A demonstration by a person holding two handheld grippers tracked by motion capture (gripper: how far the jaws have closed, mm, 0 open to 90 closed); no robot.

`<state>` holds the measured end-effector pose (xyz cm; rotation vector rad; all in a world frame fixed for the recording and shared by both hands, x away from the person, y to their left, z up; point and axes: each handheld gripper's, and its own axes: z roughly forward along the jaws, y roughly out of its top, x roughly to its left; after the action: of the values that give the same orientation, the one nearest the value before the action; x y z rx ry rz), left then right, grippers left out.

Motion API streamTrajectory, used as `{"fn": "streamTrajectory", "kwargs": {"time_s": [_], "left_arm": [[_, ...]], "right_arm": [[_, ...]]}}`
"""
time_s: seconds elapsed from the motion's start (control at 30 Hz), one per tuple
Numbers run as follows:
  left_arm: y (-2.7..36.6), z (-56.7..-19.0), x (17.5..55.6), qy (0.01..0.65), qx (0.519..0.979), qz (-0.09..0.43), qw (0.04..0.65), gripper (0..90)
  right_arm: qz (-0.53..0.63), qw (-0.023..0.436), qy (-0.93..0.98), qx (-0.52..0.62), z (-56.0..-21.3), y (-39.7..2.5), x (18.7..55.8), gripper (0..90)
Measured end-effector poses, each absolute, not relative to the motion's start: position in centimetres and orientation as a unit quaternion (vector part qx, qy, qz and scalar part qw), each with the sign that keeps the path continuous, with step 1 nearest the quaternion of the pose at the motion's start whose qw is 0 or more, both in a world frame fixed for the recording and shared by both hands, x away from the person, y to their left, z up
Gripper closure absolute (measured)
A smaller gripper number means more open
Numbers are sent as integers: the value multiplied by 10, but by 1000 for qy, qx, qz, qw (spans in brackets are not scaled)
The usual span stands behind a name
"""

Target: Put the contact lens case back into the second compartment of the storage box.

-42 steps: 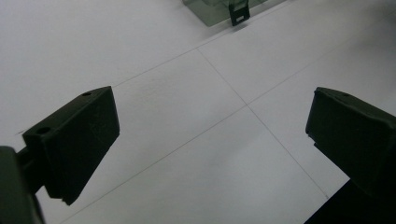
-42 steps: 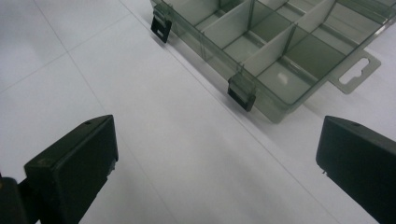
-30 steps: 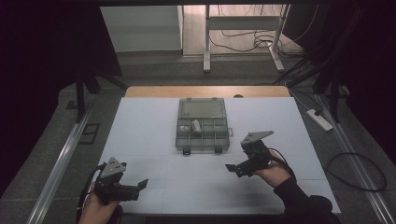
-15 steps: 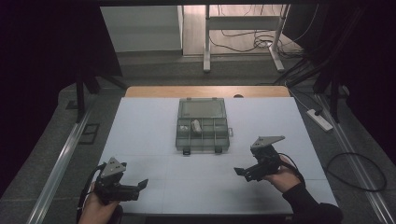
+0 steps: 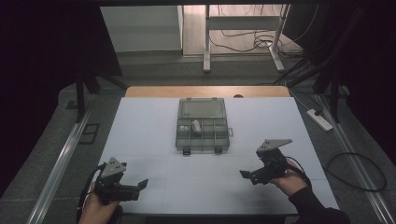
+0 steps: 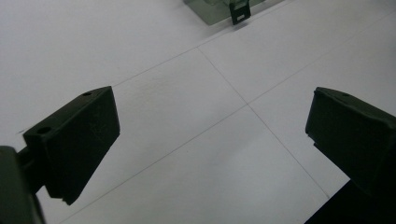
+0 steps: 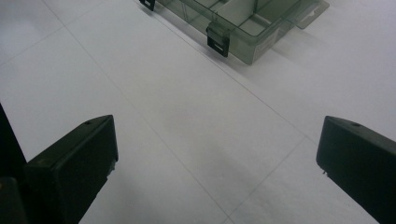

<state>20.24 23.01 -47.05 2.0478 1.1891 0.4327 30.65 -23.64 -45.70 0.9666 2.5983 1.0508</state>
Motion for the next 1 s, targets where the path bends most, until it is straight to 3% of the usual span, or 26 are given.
{"fn": "streamTrajectory", "kwargs": {"time_s": [1.0], "left_arm": [[229, -471, 203, 465, 794, 168, 354, 32]], "right_arm": [[349, 107, 857, 364, -457, -283, 288, 0]]}}
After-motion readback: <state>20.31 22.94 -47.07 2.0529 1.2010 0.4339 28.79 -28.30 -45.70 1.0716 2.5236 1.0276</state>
